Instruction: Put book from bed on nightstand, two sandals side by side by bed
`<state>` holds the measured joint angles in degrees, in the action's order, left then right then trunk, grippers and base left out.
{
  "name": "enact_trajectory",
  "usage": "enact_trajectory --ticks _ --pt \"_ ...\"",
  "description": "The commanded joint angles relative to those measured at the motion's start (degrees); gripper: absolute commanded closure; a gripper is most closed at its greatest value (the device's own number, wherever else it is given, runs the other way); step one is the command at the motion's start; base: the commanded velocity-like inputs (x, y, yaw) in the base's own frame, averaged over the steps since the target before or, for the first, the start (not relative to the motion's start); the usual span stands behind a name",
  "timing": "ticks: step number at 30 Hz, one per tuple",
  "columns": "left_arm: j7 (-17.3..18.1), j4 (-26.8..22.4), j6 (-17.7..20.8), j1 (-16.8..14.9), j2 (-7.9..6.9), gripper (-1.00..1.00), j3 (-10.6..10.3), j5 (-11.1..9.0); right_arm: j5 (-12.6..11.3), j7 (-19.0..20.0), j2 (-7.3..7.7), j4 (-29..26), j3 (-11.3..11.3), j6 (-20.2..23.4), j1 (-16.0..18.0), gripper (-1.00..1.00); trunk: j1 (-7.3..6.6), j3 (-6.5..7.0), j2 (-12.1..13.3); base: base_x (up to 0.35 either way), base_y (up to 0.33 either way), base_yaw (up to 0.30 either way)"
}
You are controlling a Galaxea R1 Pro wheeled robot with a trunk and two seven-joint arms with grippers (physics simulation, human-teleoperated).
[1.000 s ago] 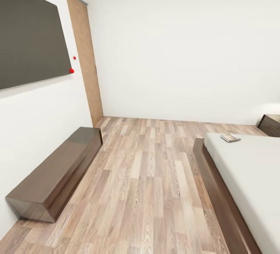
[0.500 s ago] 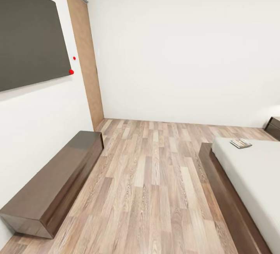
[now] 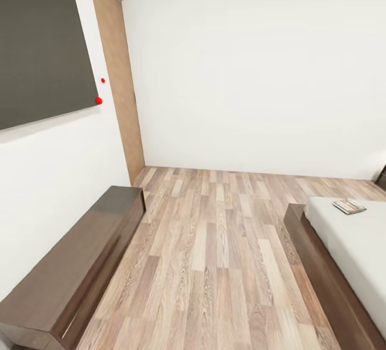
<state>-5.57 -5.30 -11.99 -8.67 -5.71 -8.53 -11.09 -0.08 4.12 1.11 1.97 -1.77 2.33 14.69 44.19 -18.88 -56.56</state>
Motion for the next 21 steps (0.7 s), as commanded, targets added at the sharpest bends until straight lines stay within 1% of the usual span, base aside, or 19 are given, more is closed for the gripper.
enact_trajectory --ticks 1,8,21 --pt "-0.16 0.03 -0.16 -0.03 -0.01 -1.0 -0.56 -0.49 -0.01 0.17 0.02 0.04 -0.17 0.07 0.07 -1.0 0.03 -0.06 -0.04 0.31 0.167 -0.037" --pt "-0.19 0.08 -0.14 -0.03 0.02 -1.0 -1.12 -0.4 -0.01 0.18 -0.04 -0.04 -0.23 0.05 0.07 -1.0 0.03 -0.06 -0.04 0.314 0.15 -0.15" --pt "-0.21 0.11 -0.15 -0.03 0.0 -1.0 -1.45 -0.34 -0.01 0.19 -0.03 0.12 -0.23 0.04 0.07 -1.0 0.03 -0.06 -0.04 0.319 0.128 -0.254"
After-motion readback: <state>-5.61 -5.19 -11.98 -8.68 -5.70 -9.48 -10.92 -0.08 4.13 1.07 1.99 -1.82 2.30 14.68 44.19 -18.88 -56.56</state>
